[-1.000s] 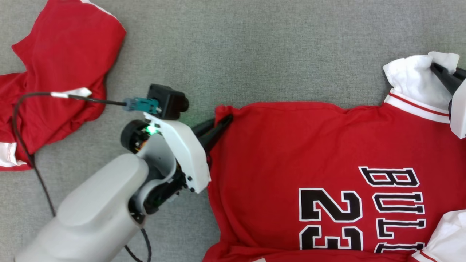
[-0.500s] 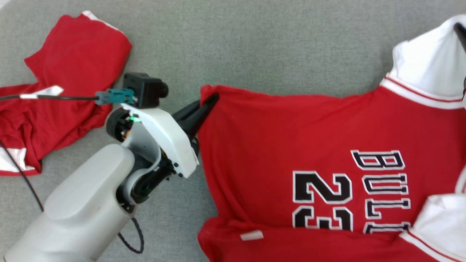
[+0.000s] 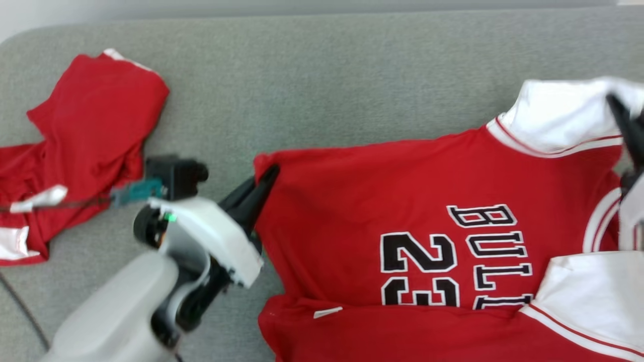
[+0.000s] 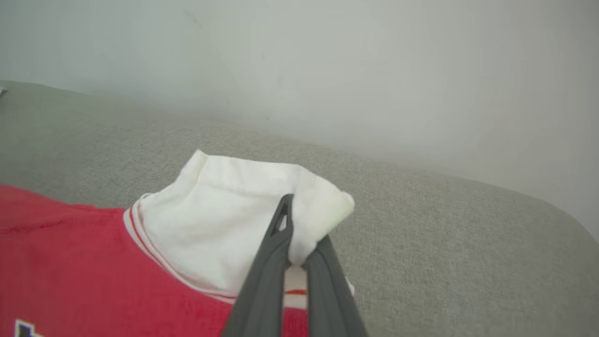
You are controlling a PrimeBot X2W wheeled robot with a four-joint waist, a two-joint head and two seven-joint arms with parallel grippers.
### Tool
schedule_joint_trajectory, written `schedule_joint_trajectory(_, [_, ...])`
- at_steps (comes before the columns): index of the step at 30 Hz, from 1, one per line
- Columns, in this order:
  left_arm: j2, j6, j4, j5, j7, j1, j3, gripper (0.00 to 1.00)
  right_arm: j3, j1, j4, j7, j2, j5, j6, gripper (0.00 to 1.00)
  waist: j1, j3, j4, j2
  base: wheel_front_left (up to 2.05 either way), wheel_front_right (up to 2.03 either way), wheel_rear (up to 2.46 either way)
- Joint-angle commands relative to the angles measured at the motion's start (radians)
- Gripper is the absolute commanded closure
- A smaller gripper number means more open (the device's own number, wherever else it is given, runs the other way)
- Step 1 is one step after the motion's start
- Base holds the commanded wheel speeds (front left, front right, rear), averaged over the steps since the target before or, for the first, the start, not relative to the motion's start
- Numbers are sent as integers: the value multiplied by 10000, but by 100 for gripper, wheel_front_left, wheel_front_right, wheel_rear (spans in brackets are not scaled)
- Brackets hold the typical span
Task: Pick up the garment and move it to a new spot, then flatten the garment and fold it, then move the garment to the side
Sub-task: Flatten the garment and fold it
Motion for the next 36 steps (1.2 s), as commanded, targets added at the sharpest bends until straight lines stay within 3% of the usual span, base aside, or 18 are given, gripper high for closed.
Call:
schedule_joint_trajectory(1, [182, 171, -319, -150, -203, 483, 55, 100, -99, 723, -309, -204, -109, 219, -20, 100, 0, -202, -181, 0, 0, 0, 0])
schedule_joint_trajectory(9, [525, 758, -1553, -605, -898, 2477, 213, 100, -557, 3057, -1003, -896, 168, 432, -20, 100, 0, -604, -658, 0, 0, 0, 0])
schedule_joint_trajectory(21, [508, 756, -1237, -1002, -1346, 3378, 357, 100, -996, 4042, -658, -1515, 786, 309, -20, 100, 0, -833, -775, 0, 0, 0, 0])
schedule_joint_trajectory(26, [514, 744, -1174, -1028, -1450, 3478, 389, 90, -1126, 4250, -714, -1688, 798, 385, -20, 100, 0, -951, -782, 0, 0, 0, 0])
schedule_joint_trajectory(28, [499, 736, -1201, -1054, -1501, 3559, 360, 83, -1189, 4421, -788, -1758, 760, 452, -20, 100, 0, -1041, -793, 0, 0, 0, 0])
schedule_joint_trajectory(29, [489, 733, -1195, -1065, -1515, 3618, 330, 71, -1191, 4499, -800, -1759, 771, 454, -20, 100, 0, -1088, -808, 0, 0, 0, 0])
schedule_joint_trajectory(30, [487, 743, -1175, -1058, -1526, 3667, 305, 38, -1207, 4579, -774, -1772, 775, 433, -20, 100, 0, -1125, -823, 0, 0, 0, 0])
schedule_joint_trajectory(31, [504, 781, -1125, -1008, -1537, 3707, 281, 0, -1191, 4659, -735, -1707, 785, 414, -20, 85, 0, -1157, -838, 0, 0, 0, 0])
schedule_joint_trajectory(32, [533, 803, -1072, -945, -1505, 3765, 225, 0, -1154, 4737, -707, -1641, 786, 389, -20, 76, 0, -1182, -850, 0, 0, 0, 0])
schedule_joint_trajectory(33, [533, 803, -1072, -945, -1505, 3765, 225, 0, -1154, 4737, -707, -1641, 786, 389, -20, 76, 0, -1182, -850, 0, 0, 0, 0])
schedule_joint_trajectory(34, [574, 836, -1018, -839, -1503, 3802, 155, 0, -1136, 4808, -677, -1598, 785, 366, -20, 61, 0, -1210, -862, 0, 0, 0, 0])
schedule_joint_trajectory(36, [568, 868, -921, -695, -1636, 3923, 52, 0, -1056, 4989, -644, -1424, 747, 285, -20, 0, 0, -1288, -890, 0, 0, 0, 0])
